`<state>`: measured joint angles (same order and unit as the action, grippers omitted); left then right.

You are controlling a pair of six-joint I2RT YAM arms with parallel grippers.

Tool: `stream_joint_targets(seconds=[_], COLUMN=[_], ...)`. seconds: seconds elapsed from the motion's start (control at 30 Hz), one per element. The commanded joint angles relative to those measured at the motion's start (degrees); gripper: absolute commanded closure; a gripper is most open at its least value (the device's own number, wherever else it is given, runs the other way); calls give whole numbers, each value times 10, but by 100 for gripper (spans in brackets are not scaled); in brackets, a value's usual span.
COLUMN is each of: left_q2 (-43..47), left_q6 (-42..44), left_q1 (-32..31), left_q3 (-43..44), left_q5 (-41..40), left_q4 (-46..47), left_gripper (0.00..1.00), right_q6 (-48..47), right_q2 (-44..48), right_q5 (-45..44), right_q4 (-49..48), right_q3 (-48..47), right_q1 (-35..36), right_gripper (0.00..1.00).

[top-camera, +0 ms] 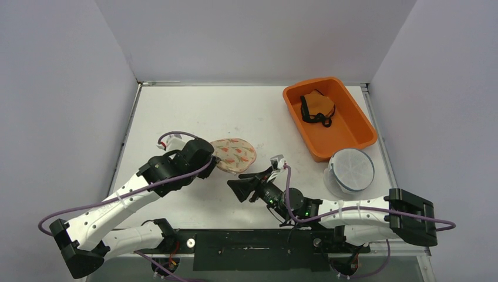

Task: Unzip the laundry bag and remove the bra
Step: Place the laundry bag at the center of the board.

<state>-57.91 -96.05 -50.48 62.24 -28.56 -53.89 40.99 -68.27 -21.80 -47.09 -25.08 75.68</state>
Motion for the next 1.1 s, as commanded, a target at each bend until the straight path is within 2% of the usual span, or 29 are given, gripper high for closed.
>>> stream_joint_targets(seconds=[0.0, 0.6, 1.07], left_q2=[12, 6, 5], left_q6=[-14, -3, 4], left_q1=[11, 15, 20], left_q3=[-4, -3, -2], left_q5=[23, 33, 27], left_q4=[40, 55, 54], left_gripper=[100, 100, 100], right_q6=[-12, -15, -19], right_q2=[-1, -15, 21], right_q5=[-5, 47, 67], right_q4=[-19, -6, -40], right_q3=[-29, -49, -11], right_q1=[-17, -42, -42], right_gripper=[39, 60, 60])
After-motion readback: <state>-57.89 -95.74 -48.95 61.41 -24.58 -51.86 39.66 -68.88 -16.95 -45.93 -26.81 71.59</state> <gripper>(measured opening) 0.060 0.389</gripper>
